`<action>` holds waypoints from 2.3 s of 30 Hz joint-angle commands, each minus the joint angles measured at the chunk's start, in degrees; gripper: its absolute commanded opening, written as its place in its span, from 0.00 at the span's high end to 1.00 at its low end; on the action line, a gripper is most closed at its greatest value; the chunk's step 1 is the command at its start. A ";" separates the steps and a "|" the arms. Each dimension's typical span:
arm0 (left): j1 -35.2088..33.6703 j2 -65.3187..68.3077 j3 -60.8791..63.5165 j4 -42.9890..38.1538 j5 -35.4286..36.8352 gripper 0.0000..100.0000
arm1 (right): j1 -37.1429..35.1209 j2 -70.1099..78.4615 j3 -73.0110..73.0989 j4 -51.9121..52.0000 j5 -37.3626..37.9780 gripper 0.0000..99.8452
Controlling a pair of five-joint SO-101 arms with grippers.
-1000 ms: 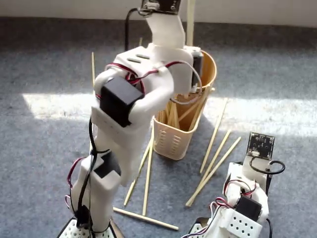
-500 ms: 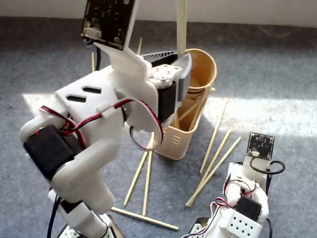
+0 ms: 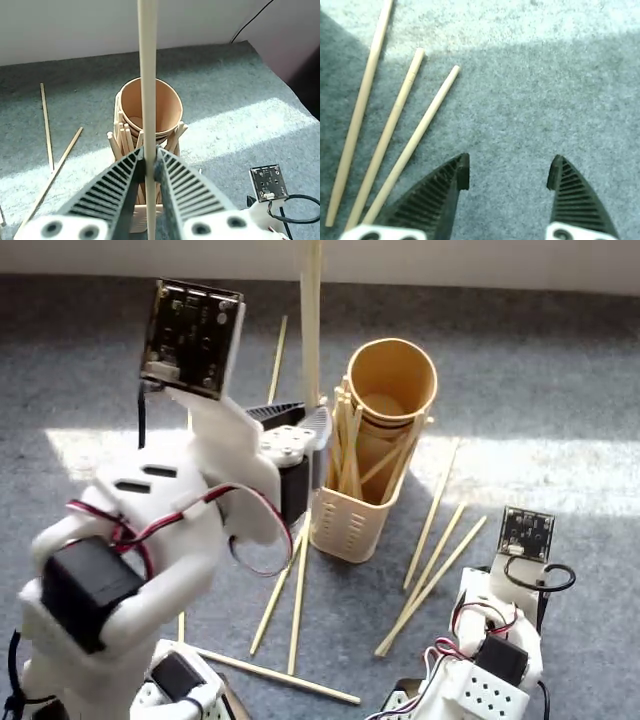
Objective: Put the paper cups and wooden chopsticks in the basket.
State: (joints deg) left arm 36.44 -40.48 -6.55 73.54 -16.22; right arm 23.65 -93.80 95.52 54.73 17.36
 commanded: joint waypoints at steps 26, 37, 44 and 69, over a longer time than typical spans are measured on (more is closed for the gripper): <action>-3.56 5.93 33.27 -42.64 -4.92 1.00 | 0.22 0.31 7.43 0.22 -0.44 0.74; -3.21 5.93 33.19 -35.16 -11.52 0.78 | 0.22 0.31 7.43 0.22 -0.44 0.74; -3.74 5.32 32.57 -35.16 -12.13 0.86 | 0.22 0.31 7.43 0.22 -0.44 0.74; -51.03 7.87 32.40 -17.85 -3.60 0.87 | 0.22 0.31 7.43 0.22 -0.44 0.74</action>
State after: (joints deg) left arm -13.14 -38.02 26.07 47.78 -20.35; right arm 23.65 -93.80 95.52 54.73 17.36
